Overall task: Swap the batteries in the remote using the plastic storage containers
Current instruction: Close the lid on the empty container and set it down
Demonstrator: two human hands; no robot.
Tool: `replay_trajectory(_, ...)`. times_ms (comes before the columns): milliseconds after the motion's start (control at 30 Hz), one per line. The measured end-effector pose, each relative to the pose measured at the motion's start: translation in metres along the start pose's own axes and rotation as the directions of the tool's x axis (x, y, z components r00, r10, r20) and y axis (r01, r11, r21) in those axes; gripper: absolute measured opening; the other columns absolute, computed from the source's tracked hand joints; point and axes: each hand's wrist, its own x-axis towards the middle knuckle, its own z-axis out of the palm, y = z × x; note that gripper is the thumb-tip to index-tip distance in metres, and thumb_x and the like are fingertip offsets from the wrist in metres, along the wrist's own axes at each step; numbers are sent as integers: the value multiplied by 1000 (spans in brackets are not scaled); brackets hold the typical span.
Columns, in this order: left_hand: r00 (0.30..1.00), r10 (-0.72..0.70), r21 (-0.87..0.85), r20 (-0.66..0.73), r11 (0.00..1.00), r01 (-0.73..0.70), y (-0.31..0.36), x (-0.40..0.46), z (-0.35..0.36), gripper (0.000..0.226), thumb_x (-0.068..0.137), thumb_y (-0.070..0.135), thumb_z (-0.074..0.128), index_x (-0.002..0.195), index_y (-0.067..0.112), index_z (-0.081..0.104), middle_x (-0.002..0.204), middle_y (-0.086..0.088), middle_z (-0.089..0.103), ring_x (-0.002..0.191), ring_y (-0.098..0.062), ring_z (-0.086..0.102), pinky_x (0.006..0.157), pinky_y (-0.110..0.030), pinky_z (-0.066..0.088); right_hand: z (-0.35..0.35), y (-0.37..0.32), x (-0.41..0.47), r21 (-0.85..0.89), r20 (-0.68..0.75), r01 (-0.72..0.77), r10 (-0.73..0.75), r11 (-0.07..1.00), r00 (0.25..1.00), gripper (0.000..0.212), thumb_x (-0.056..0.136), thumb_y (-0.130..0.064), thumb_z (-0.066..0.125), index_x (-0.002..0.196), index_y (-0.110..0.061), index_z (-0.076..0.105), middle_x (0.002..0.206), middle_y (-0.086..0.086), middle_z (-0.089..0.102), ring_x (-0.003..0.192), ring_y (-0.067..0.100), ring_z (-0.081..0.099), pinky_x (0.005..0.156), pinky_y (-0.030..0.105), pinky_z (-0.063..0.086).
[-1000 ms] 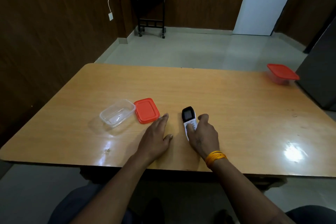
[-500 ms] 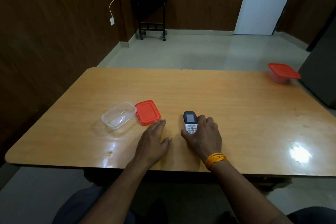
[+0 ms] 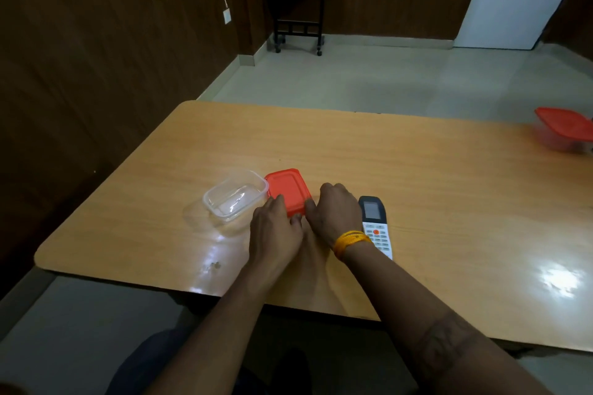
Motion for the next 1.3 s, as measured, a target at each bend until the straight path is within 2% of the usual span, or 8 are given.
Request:
replay_trajectory(233, 999, 41, -6, 16, 999, -41, 1, 8, -1, 31, 98, 18, 61, 126, 4, 65, 116, -17, 72, 108, -37, 65, 84, -40, 48, 8, 1, 24, 244, 130, -211, 184, 947, 974, 33, 83, -39, 64, 67, -11, 60, 65, 6, 58, 56, 23, 52, 48, 26, 30)
replay_trajectory(400, 998, -20, -129, 61, 991, 28, -2, 15, -11, 37, 98, 25, 63, 132, 12, 69, 121, -12, 76, 113, -31, 70, 91, -37, 54, 5, 5, 29, 587, 191, -363, 312, 724, 931, 21, 84, -27, 74, 76, -8, 75, 70, 4, 69, 70, 25, 65, 67, 35, 56)
replay_trajectory(600, 949, -297, -600, -110, 781, 175, -1, 23, -55, 47, 97, 59, 50, 86, 21, 75, 82, 3, 79, 72, -18, 77, 76, -46, 65, -6, 6, 2, 650, -176, 29, 113, 759, 978, 8, 93, -26, 70, 101, -26, 71, 91, -11, 72, 83, 18, 72, 69, 48, 64)
replay_trajectory(733, 864, -477, -735, -163, 642, 216, -11, 26, -93, 39, 103, 54, 51, 86, 24, 69, 81, -1, 79, 62, -19, 77, 60, -34, 63, -13, -5, -4, 541, -285, 275, -134, 795, 949, 12, 92, -9, 72, 100, -18, 75, 99, -5, 74, 91, 9, 70, 79, 24, 60)
replay_trajectory(833, 844, -517, -791, -140, 571, 219, -35, 34, -102, 17, 95, 28, 72, 95, 12, 78, 85, -10, 80, 60, -18, 76, 54, -29, 57, -8, -23, 0, 569, -239, 321, -221, 757, 946, 20, 87, -1, 70, 100, -14, 78, 106, -4, 73, 97, 2, 68, 81, 11, 55)
replay_trajectory(1033, 827, -547, -737, -130, 611, 289, -71, 43, -109, 5, 83, 9, 80, 88, 11, 81, 85, -10, 80, 64, -24, 77, 57, -32, 63, 13, -59, 26, 728, -82, 34, 38, 685, 996, 23, 80, -29, 82, 102, -23, 81, 94, -6, 77, 85, 18, 77, 83, 44, 64)
replay_trajectory(1167, 843, -476, -471, -250, 821, 323, -84, 48, -103, 6, 82, 15, 77, 78, 19, 79, 75, 3, 77, 68, -23, 75, 62, -36, 64, 27, -72, 46, 646, -24, -15, 40, 763, 999, 25, 79, -21, 80, 103, -16, 83, 91, 1, 78, 85, 24, 76, 85, 45, 64)
replay_trajectory(1300, 846, -430, -251, -316, 897, 363, -85, 51, -100, 9, 85, 19, 72, 79, 20, 78, 84, -1, 78, 75, -26, 67, 58, -27, 42, 32, -80, 57, 439, -64, 67, -43, 896, 997, 20, 86, -18, 75, 104, -15, 83, 101, 5, 81, 95, 24, 74, 91, 34, 59)
